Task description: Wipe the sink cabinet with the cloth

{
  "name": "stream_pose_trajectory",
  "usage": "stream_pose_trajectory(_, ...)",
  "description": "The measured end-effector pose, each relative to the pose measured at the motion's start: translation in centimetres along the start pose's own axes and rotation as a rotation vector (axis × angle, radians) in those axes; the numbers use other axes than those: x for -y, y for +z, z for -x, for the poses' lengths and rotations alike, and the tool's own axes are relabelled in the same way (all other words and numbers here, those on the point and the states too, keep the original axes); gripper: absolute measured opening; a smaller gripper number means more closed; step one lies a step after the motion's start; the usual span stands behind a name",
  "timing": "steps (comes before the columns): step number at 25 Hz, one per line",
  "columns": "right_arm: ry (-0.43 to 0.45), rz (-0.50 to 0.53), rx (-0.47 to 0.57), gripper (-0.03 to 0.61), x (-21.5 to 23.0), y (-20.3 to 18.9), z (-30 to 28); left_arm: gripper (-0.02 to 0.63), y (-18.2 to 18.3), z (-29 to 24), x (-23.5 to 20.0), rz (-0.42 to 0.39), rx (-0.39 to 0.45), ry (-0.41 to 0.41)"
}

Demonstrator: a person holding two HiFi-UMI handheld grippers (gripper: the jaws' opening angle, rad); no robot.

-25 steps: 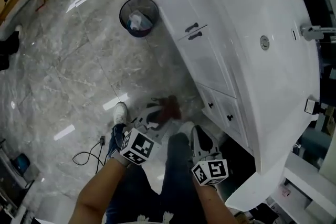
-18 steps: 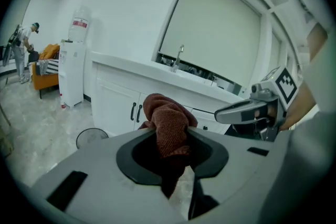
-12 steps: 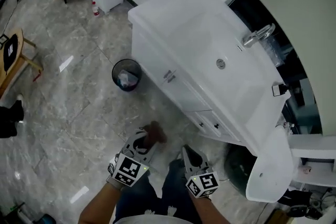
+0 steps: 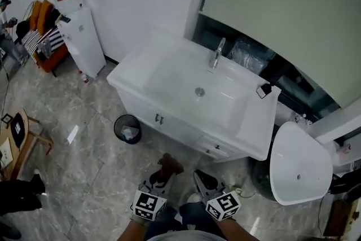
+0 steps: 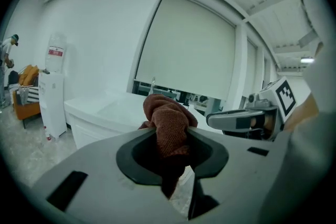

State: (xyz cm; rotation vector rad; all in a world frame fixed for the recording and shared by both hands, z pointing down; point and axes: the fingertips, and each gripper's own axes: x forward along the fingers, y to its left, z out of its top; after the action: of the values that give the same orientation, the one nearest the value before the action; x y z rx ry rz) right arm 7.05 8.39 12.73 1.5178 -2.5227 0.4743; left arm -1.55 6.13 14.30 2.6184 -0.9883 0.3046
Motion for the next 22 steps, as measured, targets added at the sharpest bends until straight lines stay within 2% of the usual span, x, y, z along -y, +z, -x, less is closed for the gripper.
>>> stream_pose_trajectory(8, -0.038, 0.036, 0.138, 0.035, 2.6, 9.4, 3.7, 0.104, 9.0, -0.1, 3.7, -0.076, 0.062, -0.028)
stream_pose_trajectory(12, -0.039, 0.071, 0.206, 0.035, 3.2, 13.5, 5.8, 0.104, 13.0, 0.4, 5.2, -0.117, 0.126, -0.024)
stream_pose_trajectory(17, -0.003, 0.112, 0.247, 0.035, 2.6, 16.5, 7.5, 0.104, 16.3, 1.0, 6.7, -0.135, 0.184, -0.031)
stream_pose_trajectory(22, -0.013, 0.096, 0.312, 0.035, 2.4, 18.5, 8.4, 0.104, 18.4, 1.5, 7.7, -0.181, 0.218, -0.034)
